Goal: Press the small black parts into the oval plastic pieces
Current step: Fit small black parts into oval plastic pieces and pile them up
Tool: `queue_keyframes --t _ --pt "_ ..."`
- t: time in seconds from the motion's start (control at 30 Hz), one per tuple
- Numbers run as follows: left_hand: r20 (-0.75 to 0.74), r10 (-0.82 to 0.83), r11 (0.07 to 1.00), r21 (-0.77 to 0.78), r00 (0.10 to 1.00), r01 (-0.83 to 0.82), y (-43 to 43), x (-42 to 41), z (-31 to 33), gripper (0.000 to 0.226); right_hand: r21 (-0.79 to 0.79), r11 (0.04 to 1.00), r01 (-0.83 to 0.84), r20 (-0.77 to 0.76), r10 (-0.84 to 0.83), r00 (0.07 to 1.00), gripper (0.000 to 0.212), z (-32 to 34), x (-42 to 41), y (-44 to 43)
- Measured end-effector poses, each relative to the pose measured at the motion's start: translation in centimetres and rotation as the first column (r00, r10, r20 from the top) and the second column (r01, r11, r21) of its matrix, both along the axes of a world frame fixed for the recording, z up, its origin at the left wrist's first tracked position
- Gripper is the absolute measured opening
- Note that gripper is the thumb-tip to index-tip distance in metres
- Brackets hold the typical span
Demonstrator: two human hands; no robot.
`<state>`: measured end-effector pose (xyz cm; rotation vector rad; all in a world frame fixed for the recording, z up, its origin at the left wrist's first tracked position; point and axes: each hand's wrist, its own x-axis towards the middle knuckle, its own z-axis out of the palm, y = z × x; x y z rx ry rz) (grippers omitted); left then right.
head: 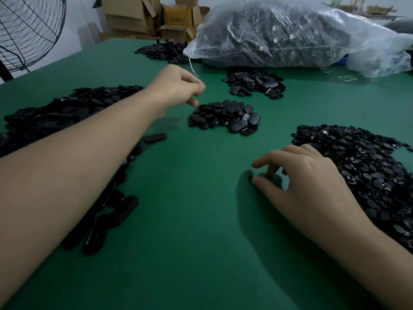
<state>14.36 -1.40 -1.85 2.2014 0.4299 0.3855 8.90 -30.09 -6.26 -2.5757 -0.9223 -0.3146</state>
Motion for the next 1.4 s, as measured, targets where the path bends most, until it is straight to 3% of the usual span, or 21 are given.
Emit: queue_keyframes --t 0.07,0.13,0.27,0.4,0.67,1.07,1.2,1.3,1.4 --pt "-0.166 -0.044 0.976 0.204 0.985 0.078 1.6 -1.5 1.2 0.012 -0.025 1.0 -0.008 0.001 0.008 1.0 0.012 0.1 0.0 0.0" --pt "-0.325 0.014 0.893 0.43 0.946 0.135 3.2 -2.8 1.7 0.02 -0.032 0.999 -0.02 -0.003 0.02 1.0 0.007 0.1 -0.1 0.0" --pt "-0.442 0.215 0.733 0.662 0.871 0.155 5.9 -4.6 1.0 0.035 0.008 0.999 -0.048 -0.031 0.048 0.998 0.004 0.3 -0.2 0.1" --pt "-0.498 0.225 0.696 0.684 0.838 0.22 6.7 -5.5 0.7 0.04 0.051 0.995 -0.084 -0.063 0.087 0.994 0.005 0.3 -0.4 0.2" --pt "-0.556 0.168 0.678 0.665 0.814 0.314 7.5 -6.4 2.4 0.022 0.258 0.961 -0.1 -0.1 0.129 0.986 0.019 0.2 -0.3 0.1" --pt "-0.455 0.109 0.64 0.712 0.884 0.288 6.8 -6.3 2.5 0.016 0.416 0.905 -0.086 -0.307 0.229 0.924 0.007 0.4 -0.5 0.4" --pt "-0.305 -0.097 0.742 0.613 0.948 0.273 4.0 -6.9 4.5 0.012 0.523 0.851 -0.039 -0.415 0.294 0.861 0.008 0.3 -0.6 0.6" --pt "-0.179 -0.395 0.874 0.229 0.901 0.428 -0.7 -7.8 3.6 0.011 0.581 0.814 -0.005 -0.465 0.337 0.819 0.012 0.4 -0.8 0.7" --pt "-0.013 -0.45 0.89 -0.084 0.893 0.448 -5.6 -9.1 0.1 0.02 0.619 0.785 0.02 -0.497 0.373 0.784 0.012 0.6 -0.7 0.7"
